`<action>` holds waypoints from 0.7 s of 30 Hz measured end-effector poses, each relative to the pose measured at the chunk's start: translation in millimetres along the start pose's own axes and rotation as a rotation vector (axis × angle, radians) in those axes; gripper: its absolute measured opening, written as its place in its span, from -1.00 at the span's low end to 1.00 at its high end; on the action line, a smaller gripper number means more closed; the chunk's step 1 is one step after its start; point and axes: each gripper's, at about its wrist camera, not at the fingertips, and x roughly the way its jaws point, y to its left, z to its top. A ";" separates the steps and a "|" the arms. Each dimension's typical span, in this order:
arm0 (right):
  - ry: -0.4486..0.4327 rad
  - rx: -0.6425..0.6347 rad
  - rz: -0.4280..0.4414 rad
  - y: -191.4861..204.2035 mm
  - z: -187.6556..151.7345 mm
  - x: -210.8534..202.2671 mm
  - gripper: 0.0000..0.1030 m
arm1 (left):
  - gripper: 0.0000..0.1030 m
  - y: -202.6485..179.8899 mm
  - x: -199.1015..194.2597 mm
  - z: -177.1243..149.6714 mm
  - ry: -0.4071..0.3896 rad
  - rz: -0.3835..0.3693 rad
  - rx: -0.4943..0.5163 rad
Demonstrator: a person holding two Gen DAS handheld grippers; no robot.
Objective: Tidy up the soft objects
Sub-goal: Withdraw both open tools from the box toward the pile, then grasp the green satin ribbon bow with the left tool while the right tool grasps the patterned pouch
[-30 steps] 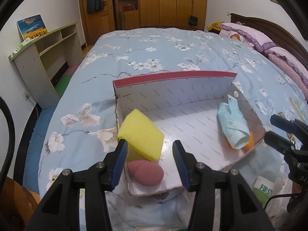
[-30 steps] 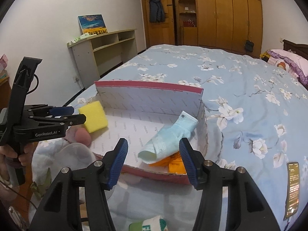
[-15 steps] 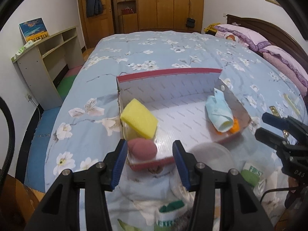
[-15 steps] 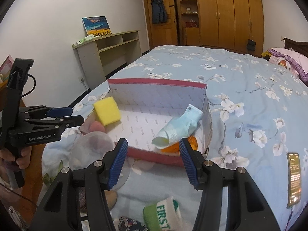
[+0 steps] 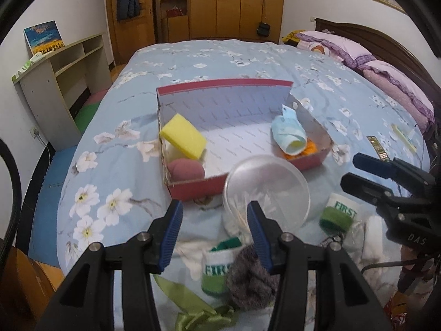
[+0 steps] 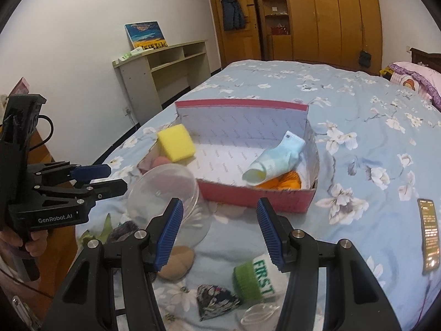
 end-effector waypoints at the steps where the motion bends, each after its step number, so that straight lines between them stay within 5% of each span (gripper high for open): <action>1: 0.003 -0.002 0.003 1.6 -1.8 -0.9 0.10 | -0.01 -0.2 -1.5 -2.9 0.001 -0.001 -0.002; 21: 0.070 0.005 0.012 15.3 -45.4 -17.6 0.10 | -0.01 1.4 -20.6 -63.7 0.044 -0.018 -0.078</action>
